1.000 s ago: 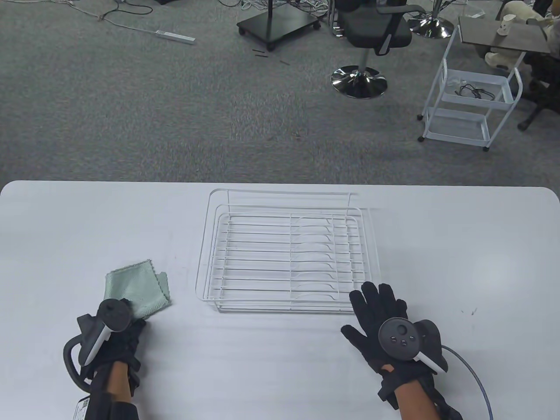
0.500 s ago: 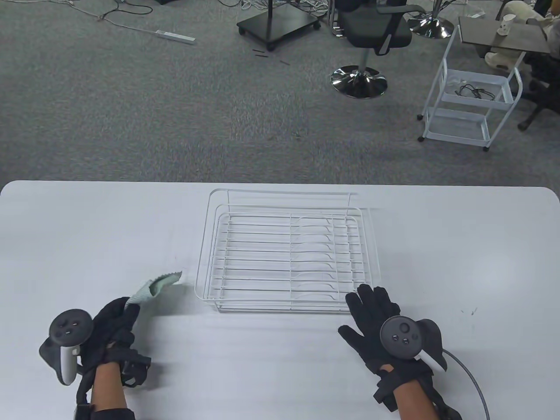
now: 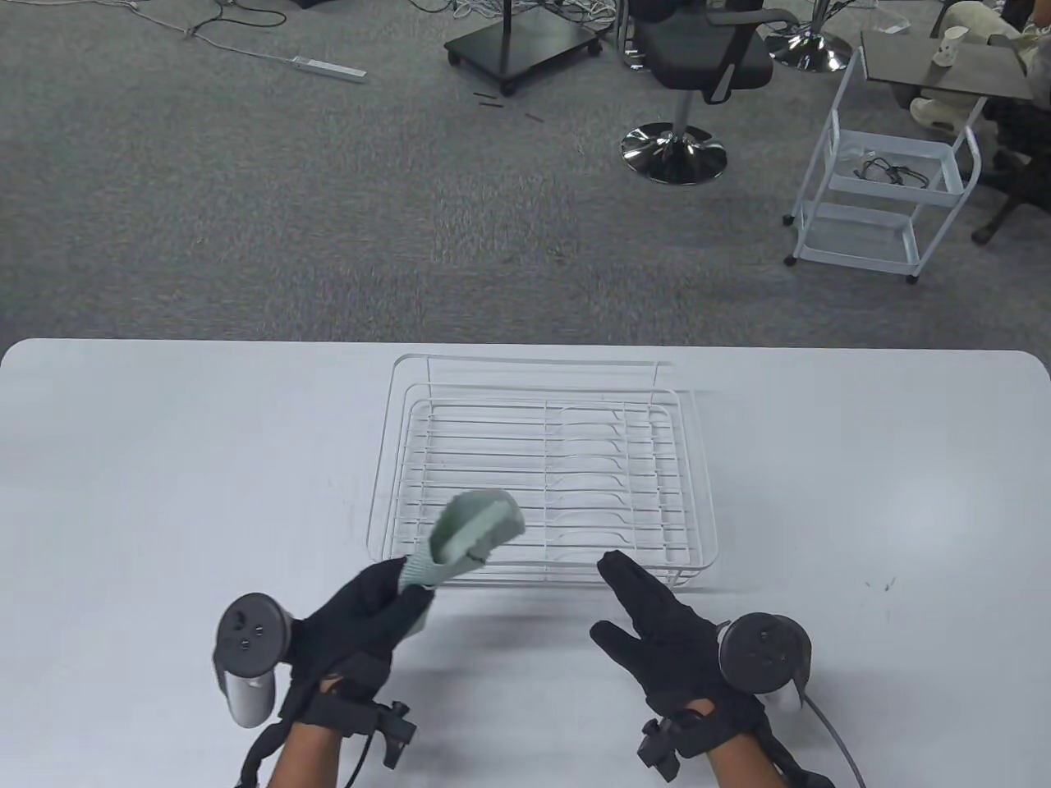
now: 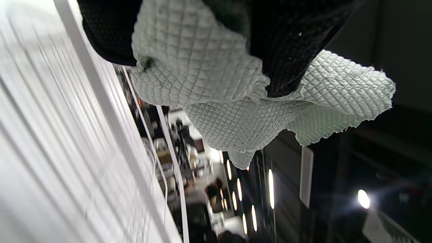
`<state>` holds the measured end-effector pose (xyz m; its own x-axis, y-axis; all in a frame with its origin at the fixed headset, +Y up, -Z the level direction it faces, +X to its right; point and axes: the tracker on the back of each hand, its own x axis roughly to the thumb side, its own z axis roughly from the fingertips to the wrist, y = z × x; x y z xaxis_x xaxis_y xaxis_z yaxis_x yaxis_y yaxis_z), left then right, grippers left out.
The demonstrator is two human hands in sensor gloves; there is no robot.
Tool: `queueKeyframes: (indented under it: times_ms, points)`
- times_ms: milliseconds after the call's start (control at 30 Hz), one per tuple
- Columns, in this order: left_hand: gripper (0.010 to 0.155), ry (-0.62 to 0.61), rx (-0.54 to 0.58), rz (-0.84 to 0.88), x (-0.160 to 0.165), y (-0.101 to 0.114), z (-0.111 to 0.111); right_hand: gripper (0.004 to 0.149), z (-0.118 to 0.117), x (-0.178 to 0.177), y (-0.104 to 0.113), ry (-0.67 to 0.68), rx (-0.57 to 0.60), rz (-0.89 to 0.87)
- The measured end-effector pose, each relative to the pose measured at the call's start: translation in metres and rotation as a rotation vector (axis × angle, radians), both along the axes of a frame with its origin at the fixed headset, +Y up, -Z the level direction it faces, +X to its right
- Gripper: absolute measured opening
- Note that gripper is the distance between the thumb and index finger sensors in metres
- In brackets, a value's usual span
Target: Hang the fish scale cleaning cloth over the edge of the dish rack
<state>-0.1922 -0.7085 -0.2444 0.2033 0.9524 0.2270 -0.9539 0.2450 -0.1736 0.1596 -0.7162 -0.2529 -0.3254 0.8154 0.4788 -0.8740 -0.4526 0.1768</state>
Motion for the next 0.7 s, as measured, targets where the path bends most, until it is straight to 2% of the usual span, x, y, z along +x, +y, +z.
queueKeyframes:
  times_ms: [67, 133, 167, 233, 333, 400, 467, 500, 567, 633, 700]
  points:
    - [0.045, -0.054, 0.016, -0.051, 0.024, -0.001, 0.002, 0.077, 0.001, -0.001, -0.001, -0.047, -0.007, -0.062]
    - [0.045, -0.087, 0.032, -0.117, 0.041, -0.003, 0.005, 0.08, 0.001, 0.002, -0.001, -0.082, -0.041, -0.121]
    - [0.045, -0.092, 0.047, -0.137, 0.049, -0.003, 0.007, 0.078, 0.0, 0.003, -0.002, -0.057, -0.072, -0.176]
    - [0.045, -0.082, 0.083, -0.165, 0.062, -0.005, 0.012, 0.069, 0.0, 0.005, -0.004, -0.051, -0.11, -0.27]
    - [0.046, -0.067, 0.113, -0.223, 0.075, -0.005, 0.018, 0.036, -0.001, 0.01, -0.005, -0.131, -0.08, -0.38]
    - [0.049, -0.11, 0.121, -0.263, 0.082, -0.007, 0.02, 0.035, -0.002, 0.014, -0.004, -0.154, -0.074, -0.422]
    - [0.06, -0.206, 0.103, -0.281, 0.087, -0.009, 0.021, 0.035, -0.003, 0.016, -0.006, -0.158, -0.099, -0.456]
    - [0.067, -0.262, 0.094, -0.266, 0.087, -0.01, 0.022, 0.035, -0.004, 0.018, -0.007, -0.143, -0.117, -0.482]
    - [0.07, -0.284, 0.095, -0.213, 0.083, -0.008, 0.023, 0.035, -0.005, 0.023, -0.007, -0.127, -0.126, -0.504]
    - [0.066, -0.186, 0.139, -0.208, 0.072, -0.001, 0.025, 0.035, -0.007, 0.027, -0.005, -0.077, -0.132, -0.488]
    - [0.063, -0.045, 0.283, -0.292, 0.065, 0.01, 0.028, 0.035, -0.008, 0.027, -0.004, -0.032, -0.142, -0.466]
